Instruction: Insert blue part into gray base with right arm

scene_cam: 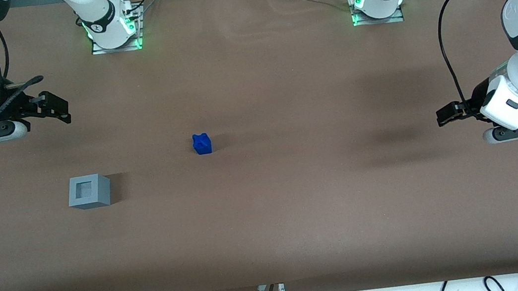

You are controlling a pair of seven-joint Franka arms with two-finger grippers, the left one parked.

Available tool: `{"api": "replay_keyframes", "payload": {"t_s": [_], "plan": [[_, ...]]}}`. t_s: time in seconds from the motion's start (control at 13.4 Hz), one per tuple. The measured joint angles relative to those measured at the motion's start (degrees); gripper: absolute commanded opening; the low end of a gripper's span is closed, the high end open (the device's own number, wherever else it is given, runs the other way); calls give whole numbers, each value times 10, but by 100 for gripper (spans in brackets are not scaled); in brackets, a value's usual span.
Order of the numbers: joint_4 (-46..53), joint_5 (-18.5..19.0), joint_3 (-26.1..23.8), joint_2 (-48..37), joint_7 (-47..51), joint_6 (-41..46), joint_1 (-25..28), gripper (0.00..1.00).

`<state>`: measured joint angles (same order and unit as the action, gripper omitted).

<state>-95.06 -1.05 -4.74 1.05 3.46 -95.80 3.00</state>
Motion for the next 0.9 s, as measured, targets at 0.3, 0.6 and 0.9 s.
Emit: {"api": "replay_keyframes", "payload": {"t_s": [0.3, 0.6, 0.9], "plan": [[1, 5, 0, 0, 0, 1, 0, 99], [7, 9, 0, 0, 0, 4, 0, 99], [7, 9, 0, 0, 0, 4, 0, 99]]}}
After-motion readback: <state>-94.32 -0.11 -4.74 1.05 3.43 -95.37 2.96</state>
